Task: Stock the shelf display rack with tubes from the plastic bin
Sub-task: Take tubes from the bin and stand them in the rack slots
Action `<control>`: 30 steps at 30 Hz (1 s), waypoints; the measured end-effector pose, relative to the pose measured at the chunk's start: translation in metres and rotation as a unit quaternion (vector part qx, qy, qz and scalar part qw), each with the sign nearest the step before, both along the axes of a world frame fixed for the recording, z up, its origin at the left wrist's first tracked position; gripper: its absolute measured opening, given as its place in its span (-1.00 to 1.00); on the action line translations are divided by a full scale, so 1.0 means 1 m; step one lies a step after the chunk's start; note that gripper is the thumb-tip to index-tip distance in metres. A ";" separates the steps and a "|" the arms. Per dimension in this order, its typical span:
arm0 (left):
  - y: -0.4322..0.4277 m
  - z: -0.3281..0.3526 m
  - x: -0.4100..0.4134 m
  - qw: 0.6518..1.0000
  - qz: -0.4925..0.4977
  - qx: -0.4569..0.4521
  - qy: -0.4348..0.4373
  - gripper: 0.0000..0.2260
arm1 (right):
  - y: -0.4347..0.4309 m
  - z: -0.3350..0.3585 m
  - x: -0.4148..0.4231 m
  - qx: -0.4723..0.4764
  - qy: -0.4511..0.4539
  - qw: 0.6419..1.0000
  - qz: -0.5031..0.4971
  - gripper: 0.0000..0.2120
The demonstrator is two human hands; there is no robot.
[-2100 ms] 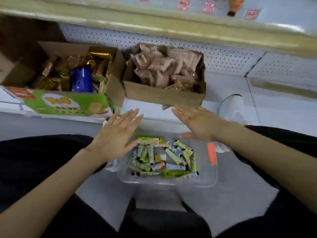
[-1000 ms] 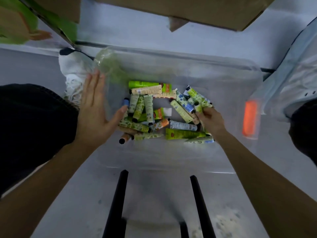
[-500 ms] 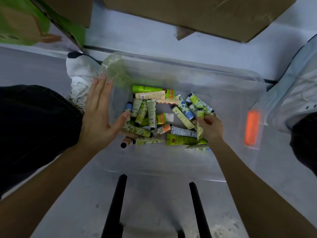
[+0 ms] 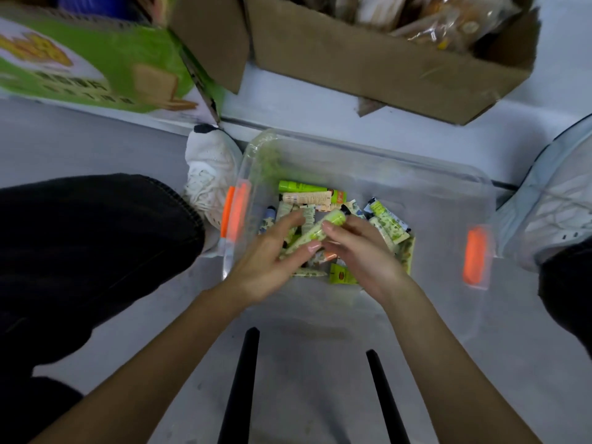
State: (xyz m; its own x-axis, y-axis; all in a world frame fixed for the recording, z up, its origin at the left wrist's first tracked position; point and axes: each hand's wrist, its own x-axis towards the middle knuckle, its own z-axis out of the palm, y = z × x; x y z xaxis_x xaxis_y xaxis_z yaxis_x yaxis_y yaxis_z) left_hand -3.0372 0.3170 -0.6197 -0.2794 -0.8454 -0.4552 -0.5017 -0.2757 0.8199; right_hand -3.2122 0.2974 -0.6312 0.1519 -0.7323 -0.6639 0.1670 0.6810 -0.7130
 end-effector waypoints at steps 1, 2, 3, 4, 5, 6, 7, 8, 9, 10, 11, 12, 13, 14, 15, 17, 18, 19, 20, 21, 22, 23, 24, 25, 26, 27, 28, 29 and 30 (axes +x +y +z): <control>0.000 0.000 0.000 1.000 0.011 0.018 0.007 -0.51 | -0.001 0.004 0.004 -0.011 0.018 1.000 0.019 -0.37; 0.000 0.000 0.000 0.999 0.019 0.021 0.019 -0.62 | -0.001 0.007 0.008 -0.018 0.035 0.999 0.035 -0.44; 0.000 0.001 0.001 0.999 0.026 0.026 0.039 -0.70 | -0.001 0.009 0.010 -0.024 0.051 0.997 0.048 -0.54; -0.001 0.002 0.002 0.997 0.033 0.035 0.061 -0.75 | -0.002 0.010 0.013 -0.026 0.072 0.995 0.063 -0.64; -0.001 0.001 0.002 0.995 0.038 0.043 0.079 -0.78 | -0.002 0.011 0.013 -0.030 0.089 0.993 0.075 -0.71; -0.001 0.002 0.002 0.993 0.047 0.054 0.096 -0.79 | -0.001 0.011 0.013 -0.030 0.095 0.992 0.081 -0.74; -0.002 0.004 0.001 0.989 0.060 0.069 0.112 -0.79 | -0.001 0.009 0.011 -0.028 0.090 0.993 0.077 -0.78; -0.003 0.005 -0.001 0.985 0.076 0.088 0.131 -0.79 | -0.001 0.008 0.008 -0.020 0.078 0.995 0.062 -0.79; -0.004 0.005 -0.001 0.978 0.094 0.109 0.150 -0.81 | -0.001 0.003 0.002 -0.007 0.069 0.997 0.039 -0.77; -0.005 0.005 -0.002 0.972 0.111 0.126 0.165 -0.83 | -0.002 -0.003 -0.005 0.009 0.067 0.998 0.014 -0.76; -0.005 0.002 -0.001 0.967 0.126 0.139 0.172 -0.85 | -0.001 -0.010 -0.012 0.024 0.078 0.997 -0.006 -0.77; -0.004 -0.001 -0.001 0.963 0.141 0.151 0.175 -0.87 | 0.000 -0.020 -0.021 0.040 0.095 0.994 -0.019 -0.79; -0.003 -0.006 -0.001 0.958 0.157 0.160 0.177 -0.89 | 0.002 -0.031 -0.029 0.058 0.113 0.992 -0.021 -0.81; -0.002 -0.011 -0.001 0.954 0.174 0.168 0.178 -0.90 | 0.005 -0.044 -0.036 0.080 0.128 0.988 -0.017 -0.83; -0.001 -0.017 -0.001 0.951 0.189 0.171 0.177 -0.91 | 0.010 -0.057 -0.042 0.101 0.141 0.985 -0.005 -0.83; 0.002 -0.028 -0.001 0.950 0.203 0.173 0.163 -0.92 | 0.017 -0.082 -0.051 0.138 0.169 0.975 0.033 -0.77; 0.002 -0.032 -0.002 0.950 0.202 0.177 0.158 -0.91 | 0.020 -0.092 -0.054 0.147 0.184 0.971 0.050 -0.72; 0.002 -0.036 -0.003 0.948 0.205 0.186 0.158 -0.90 | 0.022 -0.103 -0.057 0.149 0.203 0.966 0.063 -0.70; 0.001 -0.039 -0.004 0.941 0.218 0.203 0.160 -0.87 | 0.023 -0.112 -0.058 0.146 0.223 0.961 0.072 -0.69; 0.000 -0.043 -0.005 0.934 0.232 0.218 0.161 -0.84 | 0.022 -0.121 -0.058 0.139 0.244 0.956 0.080 -0.67; -0.003 -0.045 -0.007 0.928 0.245 0.230 0.161 -0.82 | 0.020 -0.129 -0.057 0.129 0.259 0.953 0.084 -0.66; -0.005 -0.048 -0.008 0.925 0.253 0.238 0.156 -0.80 | 0.017 -0.134 -0.054 0.116 0.269 0.952 0.086 -0.65; -0.007 -0.051 -0.009 0.924 0.255 0.242 0.149 -0.80 | 0.014 -0.139 -0.050 0.102 0.277 0.951 0.092 -0.64; -0.008 -0.053 -0.009 0.925 0.255 0.244 0.144 -0.80 | 0.011 -0.142 -0.046 0.085 0.289 0.948 0.106 -0.64; -0.010 -0.054 -0.009 0.925 0.253 0.245 0.143 -0.80 | 0.008 -0.145 -0.043 0.072 0.307 0.940 0.128 -0.65; -0.010 -0.056 -0.009 0.923 0.256 0.246 0.146 -0.81 | 0.006 -0.147 -0.041 0.061 0.324 0.932 0.148 -0.67; -0.011 -0.057 -0.009 0.920 0.262 0.250 0.149 -0.82 | 0.005 -0.149 -0.039 0.049 0.336 0.927 0.159 -0.71; -0.011 -0.058 -0.008 0.916 0.271 0.254 0.150 -0.83 | 0.004 -0.150 -0.039 0.040 0.343 0.924 0.162 -0.74; -0.012 -0.058 -0.009 0.913 0.280 0.256 0.148 -0.83 | 0.003 -0.151 -0.039 0.037 0.346 0.924 0.160 -0.74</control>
